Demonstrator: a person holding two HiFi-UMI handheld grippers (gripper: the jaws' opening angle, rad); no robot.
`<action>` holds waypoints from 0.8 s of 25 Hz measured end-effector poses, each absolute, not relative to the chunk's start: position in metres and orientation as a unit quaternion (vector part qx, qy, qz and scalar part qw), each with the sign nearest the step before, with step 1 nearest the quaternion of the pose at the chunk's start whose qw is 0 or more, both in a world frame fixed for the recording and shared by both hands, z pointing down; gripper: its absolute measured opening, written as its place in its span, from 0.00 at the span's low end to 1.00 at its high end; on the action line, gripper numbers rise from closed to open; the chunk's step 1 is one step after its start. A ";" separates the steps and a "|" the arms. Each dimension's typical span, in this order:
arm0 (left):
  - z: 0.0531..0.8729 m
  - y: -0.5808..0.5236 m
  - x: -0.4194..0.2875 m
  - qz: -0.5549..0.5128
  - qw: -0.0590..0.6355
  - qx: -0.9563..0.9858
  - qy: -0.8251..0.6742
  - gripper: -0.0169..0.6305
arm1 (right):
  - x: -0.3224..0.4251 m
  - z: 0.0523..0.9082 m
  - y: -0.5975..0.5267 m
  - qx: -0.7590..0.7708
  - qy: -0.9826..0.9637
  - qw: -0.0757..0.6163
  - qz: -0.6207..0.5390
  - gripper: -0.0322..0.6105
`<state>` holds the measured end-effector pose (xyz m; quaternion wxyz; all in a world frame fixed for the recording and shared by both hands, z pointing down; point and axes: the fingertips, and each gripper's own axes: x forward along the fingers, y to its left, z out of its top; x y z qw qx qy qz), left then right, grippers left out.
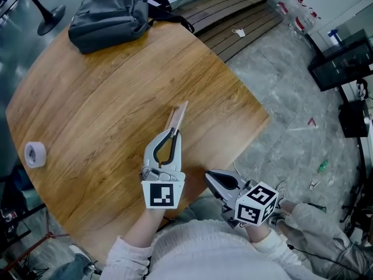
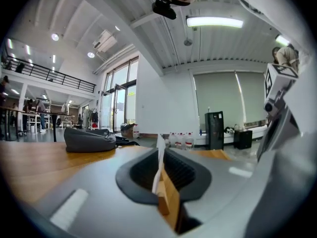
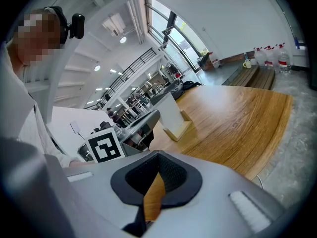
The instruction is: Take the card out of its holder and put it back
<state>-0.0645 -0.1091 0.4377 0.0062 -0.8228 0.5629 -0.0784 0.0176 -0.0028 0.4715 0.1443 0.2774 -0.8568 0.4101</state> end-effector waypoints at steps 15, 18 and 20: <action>0.452 -0.104 -0.067 -0.072 -0.076 -0.818 0.566 0.17 | 0.012 0.460 0.003 0.260 -0.870 0.137 0.396 0.05; 0.450 -0.099 -0.068 -0.070 -0.093 -0.819 0.562 0.18 | 0.010 0.455 0.001 0.256 -0.876 0.134 0.387 0.05; 0.446 -0.093 -0.068 -0.075 -0.097 -0.820 0.559 0.18 | 0.007 0.452 -0.001 0.254 -0.879 0.133 0.380 0.05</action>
